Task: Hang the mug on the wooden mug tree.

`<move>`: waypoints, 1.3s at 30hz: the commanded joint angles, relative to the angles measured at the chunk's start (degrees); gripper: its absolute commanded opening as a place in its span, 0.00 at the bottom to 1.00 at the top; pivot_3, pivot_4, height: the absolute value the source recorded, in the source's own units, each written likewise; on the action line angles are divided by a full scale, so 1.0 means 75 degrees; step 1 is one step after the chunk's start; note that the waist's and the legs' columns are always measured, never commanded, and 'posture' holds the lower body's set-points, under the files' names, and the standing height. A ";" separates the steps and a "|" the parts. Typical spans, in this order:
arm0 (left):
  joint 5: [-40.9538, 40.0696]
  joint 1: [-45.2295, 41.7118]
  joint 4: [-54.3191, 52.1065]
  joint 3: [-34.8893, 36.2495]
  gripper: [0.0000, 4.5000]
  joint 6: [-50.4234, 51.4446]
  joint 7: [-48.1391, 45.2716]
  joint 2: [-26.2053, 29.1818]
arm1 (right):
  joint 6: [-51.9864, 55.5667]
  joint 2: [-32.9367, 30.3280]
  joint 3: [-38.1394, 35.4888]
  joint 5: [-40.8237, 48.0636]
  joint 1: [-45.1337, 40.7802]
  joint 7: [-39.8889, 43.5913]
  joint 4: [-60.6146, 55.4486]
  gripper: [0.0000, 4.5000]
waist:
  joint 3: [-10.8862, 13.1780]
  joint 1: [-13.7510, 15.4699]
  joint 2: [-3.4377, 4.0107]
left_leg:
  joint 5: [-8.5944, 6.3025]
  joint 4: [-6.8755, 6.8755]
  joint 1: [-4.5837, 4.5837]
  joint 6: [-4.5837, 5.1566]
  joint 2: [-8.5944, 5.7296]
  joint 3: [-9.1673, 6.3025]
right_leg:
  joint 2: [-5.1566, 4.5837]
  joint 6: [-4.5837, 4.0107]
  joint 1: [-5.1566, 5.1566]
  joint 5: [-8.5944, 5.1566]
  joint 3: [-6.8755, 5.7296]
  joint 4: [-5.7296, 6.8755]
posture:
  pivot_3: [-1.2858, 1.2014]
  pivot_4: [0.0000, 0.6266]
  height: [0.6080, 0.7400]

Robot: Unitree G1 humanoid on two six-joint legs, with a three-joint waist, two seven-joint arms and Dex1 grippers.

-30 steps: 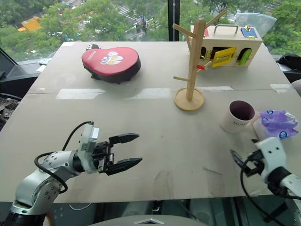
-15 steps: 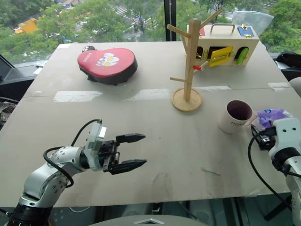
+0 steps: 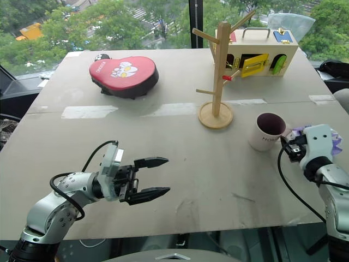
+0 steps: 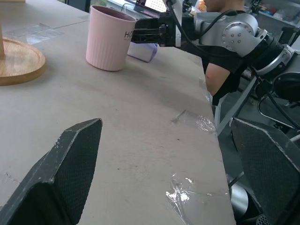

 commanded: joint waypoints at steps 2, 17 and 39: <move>0.0020 0.0018 -0.0244 0.0108 1.00 -0.0187 0.0062 -0.0035 | -0.0692 -0.0150 0.0205 -0.0139 -0.0622 0.0303 0.0775 0.24 | 0.0000 -0.0001 0.0000 | 0.0000 0.0001 0.0000 0.0000 0.0001 0.0001 | 0.0000 0.0000 0.0000 0.0001 0.0000 0.0000 | 0.52 0.24 1.00; 0.0107 0.0130 -0.0241 0.0096 1.00 -0.0423 0.0271 -0.0166 | -0.1539 -0.0339 0.0278 -0.0036 -0.1235 0.1044 0.1885 0.01 | -0.0001 0.0006 -0.0003 | 0.0000 0.0001 0.0001 0.0000 0.0002 0.0006 | -0.0003 -0.0002 0.0001 0.0003 0.0004 0.0000 | 0.52 0.24 1.00; -0.0141 -0.0119 -0.0197 0.0255 1.00 -0.0392 0.0640 -0.0664 | -0.0694 -0.1032 -0.0124 0.1444 -0.1851 0.1623 0.0180 0.01 | 0.0004 0.0009 0.0000 | -0.0001 0.0001 -0.0001 0.0000 0.0005 0.0006 | -0.0007 -0.0003 -0.0002 0.0004 0.0005 -0.0001 | 0.52 0.24 1.00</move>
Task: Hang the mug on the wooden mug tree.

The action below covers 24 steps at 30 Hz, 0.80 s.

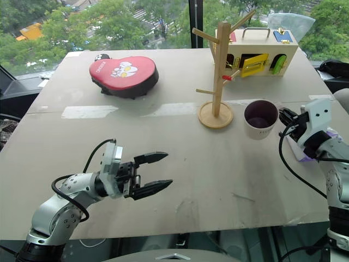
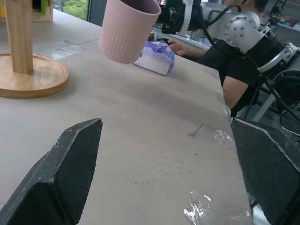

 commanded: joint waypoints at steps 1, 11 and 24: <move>-0.0357 -0.0096 -0.0198 0.0289 1.00 -0.0092 0.0131 -0.0177 | 0.0261 -0.0346 -0.0081 0.0222 -0.0443 0.0069 -0.0659 0.01 | 0.0003 -0.0004 0.0002 | 0.0000 0.0000 -0.0001 0.0000 0.0000 0.0000 | -0.0001 0.0000 0.0000 0.0000 0.0001 0.0000 | 0.52 0.24 1.00; -0.0957 0.0235 -0.0523 0.1011 1.00 -0.0274 0.0214 -0.0358 | 0.1524 -0.0955 0.0832 0.0372 -0.2154 0.0287 -0.0955 0.01 | 0.0009 0.0007 -0.0002 | 0.0000 -0.0001 -0.0009 0.0000 0.0002 0.0001 | -0.0003 -0.0001 -0.0006 0.0000 -0.0002 -0.0006 | 0.52 0.24 1.00; -0.0997 0.1156 -0.0930 0.1449 1.00 -0.0631 0.0367 -0.0448 | 0.3245 -0.1448 0.1524 0.0690 -0.3603 0.0314 -0.1398 0.01 | 0.0018 -0.0002 -0.0002 | -0.0010 -0.0004 -0.0021 0.0012 -0.0001 0.0003 | -0.0019 -0.0025 -0.0009 -0.0014 -0.0010 -0.0026 | 0.52 0.24 1.00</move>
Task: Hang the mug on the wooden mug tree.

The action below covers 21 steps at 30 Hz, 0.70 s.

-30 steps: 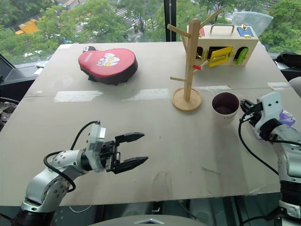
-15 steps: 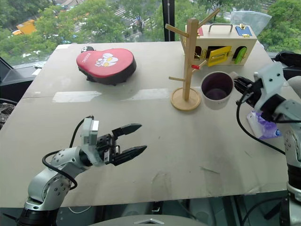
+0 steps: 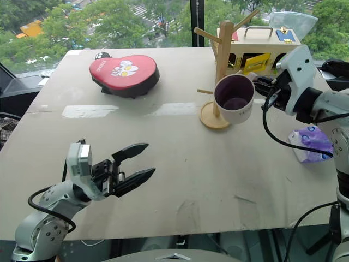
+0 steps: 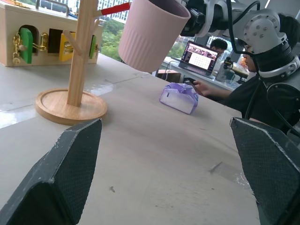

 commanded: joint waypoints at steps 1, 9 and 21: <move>0.0023 0.0113 -0.0511 0.0011 1.00 -0.0176 0.0182 -0.0070 | 0.0417 -0.0110 0.0357 -0.0163 -0.0649 -0.0229 -0.0232 0.01 | 0.0001 -0.0004 0.0001 | -0.0001 0.0000 0.0000 0.0001 0.0000 0.0002 | -0.0002 -0.0001 -0.0001 0.0000 0.0000 -0.0001 | 0.52 0.24 1.00; -0.0111 -0.0053 -0.0955 -0.0067 1.00 -0.0503 0.0696 -0.0512 | 0.0071 0.0483 0.1972 -0.1714 -0.1818 -0.0722 0.1357 0.01 | 0.0008 -0.0003 -0.0009 | -0.0001 0.0001 -0.0005 0.0001 -0.0001 0.0008 | -0.0003 -0.0008 -0.0010 0.0005 0.0000 0.0000 | 0.52 0.24 1.00; -0.0538 0.0416 -0.0976 0.0392 1.00 -0.0929 0.0875 -0.0895 | -0.0712 0.0397 0.1287 -0.1767 -0.1316 0.0260 0.2020 0.62 | 0.0010 0.0024 -0.0012 | 0.0017 -0.0006 -0.0012 -0.0031 -0.0007 0.0009 | 0.0001 0.0018 -0.0011 0.0021 -0.0003 -0.0013 | 0.52 0.24 1.00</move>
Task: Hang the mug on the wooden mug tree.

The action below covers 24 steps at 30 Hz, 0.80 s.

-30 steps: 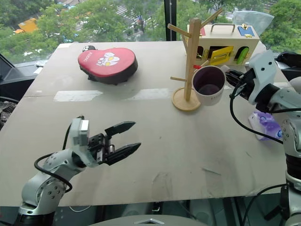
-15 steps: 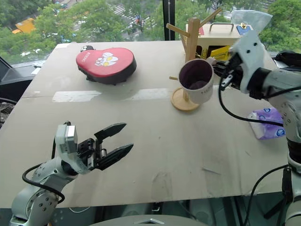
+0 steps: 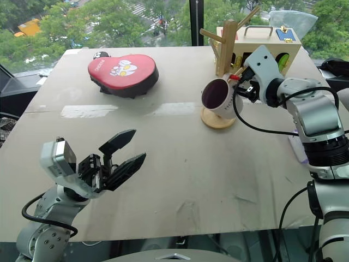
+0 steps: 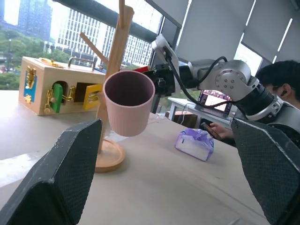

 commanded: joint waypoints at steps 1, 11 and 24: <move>0.0130 0.0196 -0.0219 0.0121 1.00 -0.0351 -0.0002 -0.0106 | -0.0364 -0.0513 -0.0996 0.0425 0.0667 0.0613 -0.0691 0.62 | 0.0001 0.0031 -0.0002 | -0.0001 -0.0001 -0.0005 0.0002 0.0000 -0.0002 | -0.0001 0.0000 0.0000 0.0000 -0.0005 -0.0005 | 0.52 0.24 1.00; 0.1583 0.0465 0.0749 -0.0134 1.00 -0.0193 0.0519 0.0249 | -0.0746 -0.0748 -0.3540 0.1860 0.4118 0.1700 -0.2080 0.69 | 0.0001 0.0068 -0.0003 | -0.0026 -0.0001 0.0005 0.0043 0.0006 -0.0014 | 0.0003 0.0002 0.0022 0.0000 -0.0018 -0.0007 | 0.52 0.24 1.00; 0.2166 0.0773 0.1564 -0.0169 1.00 0.0033 0.0049 0.1032 | -0.2223 0.0970 -0.3351 0.1265 0.7801 0.0832 -0.3230 1.00 | 0.0006 -0.0018 0.0007 | -0.0031 0.0007 0.0029 0.0041 0.0019 0.0002 | 0.0003 -0.0012 0.0019 -0.0010 0.0004 -0.0004 | 0.52 0.24 1.00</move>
